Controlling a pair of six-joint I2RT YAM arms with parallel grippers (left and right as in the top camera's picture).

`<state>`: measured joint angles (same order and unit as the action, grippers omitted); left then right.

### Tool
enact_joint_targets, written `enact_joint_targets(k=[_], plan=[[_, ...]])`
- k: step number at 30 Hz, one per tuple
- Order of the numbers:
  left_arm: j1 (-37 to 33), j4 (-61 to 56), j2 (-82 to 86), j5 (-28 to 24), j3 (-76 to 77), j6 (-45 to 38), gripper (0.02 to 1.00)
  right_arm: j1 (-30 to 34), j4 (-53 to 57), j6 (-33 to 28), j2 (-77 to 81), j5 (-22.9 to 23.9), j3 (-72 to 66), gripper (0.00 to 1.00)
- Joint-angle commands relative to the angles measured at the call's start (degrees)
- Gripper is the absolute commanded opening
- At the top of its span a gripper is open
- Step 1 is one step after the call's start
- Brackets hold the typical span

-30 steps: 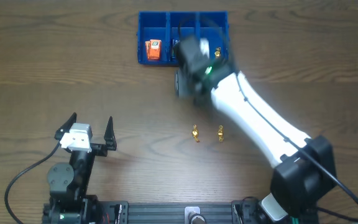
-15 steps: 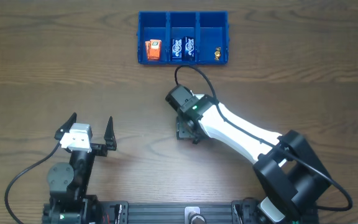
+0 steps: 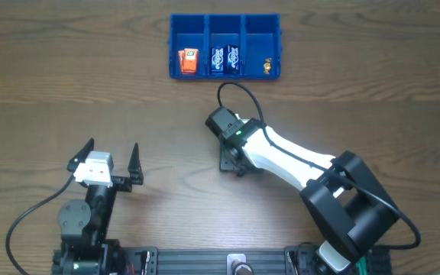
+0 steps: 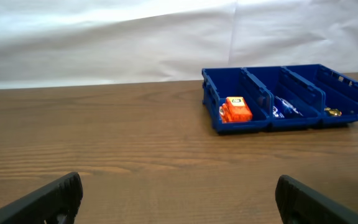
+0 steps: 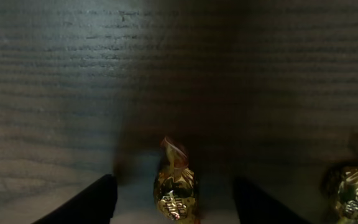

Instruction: Sort Candies Into Trays

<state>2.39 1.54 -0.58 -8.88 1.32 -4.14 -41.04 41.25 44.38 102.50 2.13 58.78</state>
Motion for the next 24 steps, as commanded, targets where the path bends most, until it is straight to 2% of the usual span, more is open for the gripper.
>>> enact_joint_targets(k=[1,15,19,22,24], plan=[[-0.22,2.01,0.37,-1.09,-1.05,-0.15,0.998,0.2,-0.07,0.63,0.46,0.98,-0.31,0.564],[-0.22,2.01,0.37,-1.09,-1.05,-0.15,0.998,0.2,-0.33,0.63,1.86,2.29,-0.33,0.467],[-0.22,2.01,0.37,-1.09,-1.05,-0.15,0.998,0.2,-0.55,0.63,1.9,2.27,-0.33,0.343],[-0.22,2.01,0.37,-1.09,-1.05,-0.15,0.998,0.2,-0.55,0.85,1.9,2.25,-0.33,0.202],[-0.22,2.01,0.37,-1.09,-1.05,-0.15,0.998,0.2,-0.57,0.87,1.9,2.25,-0.33,0.161]])
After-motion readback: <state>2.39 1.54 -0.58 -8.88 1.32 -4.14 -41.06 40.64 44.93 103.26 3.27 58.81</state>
